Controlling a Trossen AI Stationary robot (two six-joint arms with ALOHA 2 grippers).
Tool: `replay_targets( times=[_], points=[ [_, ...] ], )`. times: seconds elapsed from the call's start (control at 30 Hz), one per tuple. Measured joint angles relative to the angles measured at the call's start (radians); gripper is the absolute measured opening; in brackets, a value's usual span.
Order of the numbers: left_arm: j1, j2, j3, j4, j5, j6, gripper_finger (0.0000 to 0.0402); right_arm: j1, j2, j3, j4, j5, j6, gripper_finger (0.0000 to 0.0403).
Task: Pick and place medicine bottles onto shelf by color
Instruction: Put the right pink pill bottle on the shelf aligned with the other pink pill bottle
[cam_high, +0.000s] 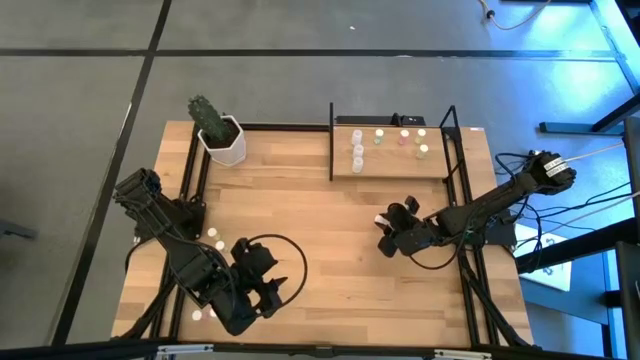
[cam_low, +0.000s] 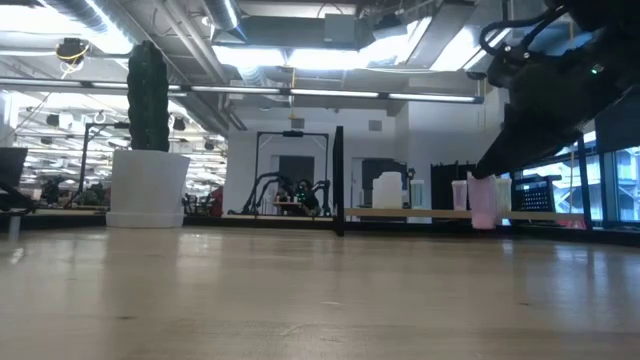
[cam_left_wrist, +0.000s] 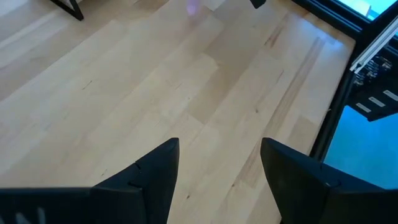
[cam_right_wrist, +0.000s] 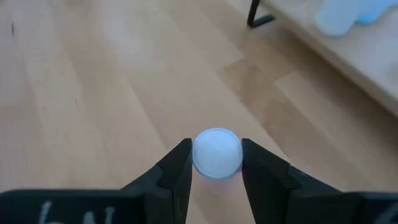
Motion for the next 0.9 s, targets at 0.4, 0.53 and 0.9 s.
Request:
replay_targets(
  times=[0.4,0.53,0.9],
  points=[
    [0.0,0.0,0.0,0.0,0.0,0.0,0.022,0.0,0.0,0.0,0.034,0.071,0.003,0.0126],
    [0.0,0.0,0.0,0.0,0.0,0.0,0.022,0.001,0.005,0.0,0.057,0.072,0.002,0.0126],
    [-0.001,0.0,0.0,-0.001,0.0,0.0,0.022,0.017,0.1,0.0,0.217,0.066,-0.101,0.0126]
  ],
)
